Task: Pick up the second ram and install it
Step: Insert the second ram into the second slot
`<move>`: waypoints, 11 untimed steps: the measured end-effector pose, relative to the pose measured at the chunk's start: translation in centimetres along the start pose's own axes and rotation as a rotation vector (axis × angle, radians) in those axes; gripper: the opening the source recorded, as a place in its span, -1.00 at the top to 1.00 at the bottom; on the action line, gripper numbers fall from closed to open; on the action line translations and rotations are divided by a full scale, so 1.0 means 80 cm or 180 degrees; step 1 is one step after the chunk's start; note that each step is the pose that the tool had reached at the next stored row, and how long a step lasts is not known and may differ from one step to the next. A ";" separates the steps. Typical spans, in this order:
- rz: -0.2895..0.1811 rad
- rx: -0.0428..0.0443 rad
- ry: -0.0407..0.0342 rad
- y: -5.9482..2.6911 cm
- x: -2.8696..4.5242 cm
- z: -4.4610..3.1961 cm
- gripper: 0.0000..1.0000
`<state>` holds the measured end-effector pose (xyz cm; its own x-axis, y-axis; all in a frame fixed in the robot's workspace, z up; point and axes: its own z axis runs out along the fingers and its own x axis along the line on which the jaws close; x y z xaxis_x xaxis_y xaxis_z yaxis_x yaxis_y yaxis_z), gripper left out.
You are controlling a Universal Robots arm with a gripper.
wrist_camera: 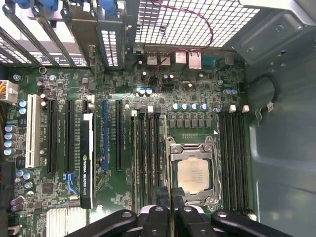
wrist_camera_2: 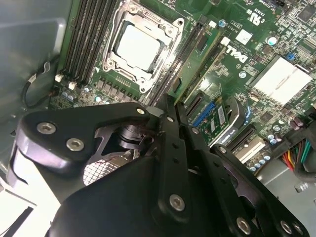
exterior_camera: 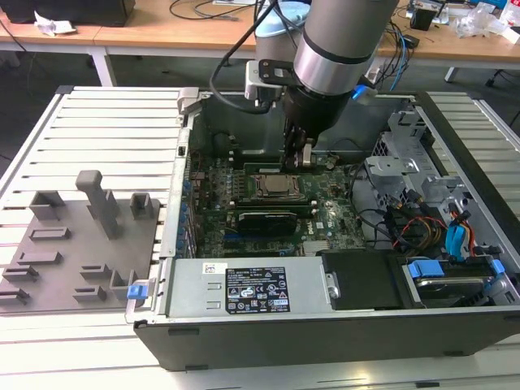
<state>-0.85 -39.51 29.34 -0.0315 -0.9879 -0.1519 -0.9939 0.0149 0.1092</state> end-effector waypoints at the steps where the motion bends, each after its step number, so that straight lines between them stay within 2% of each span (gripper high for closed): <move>1: 0.0001 0.0000 0.0000 0.000 0.0003 0.0018 0.73; 11: 0.0001 0.0000 0.0000 -0.002 0.0027 0.0172 0.73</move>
<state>-0.87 -39.52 27.94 -0.0317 -0.9879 -0.1518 -0.9939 0.0151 0.1093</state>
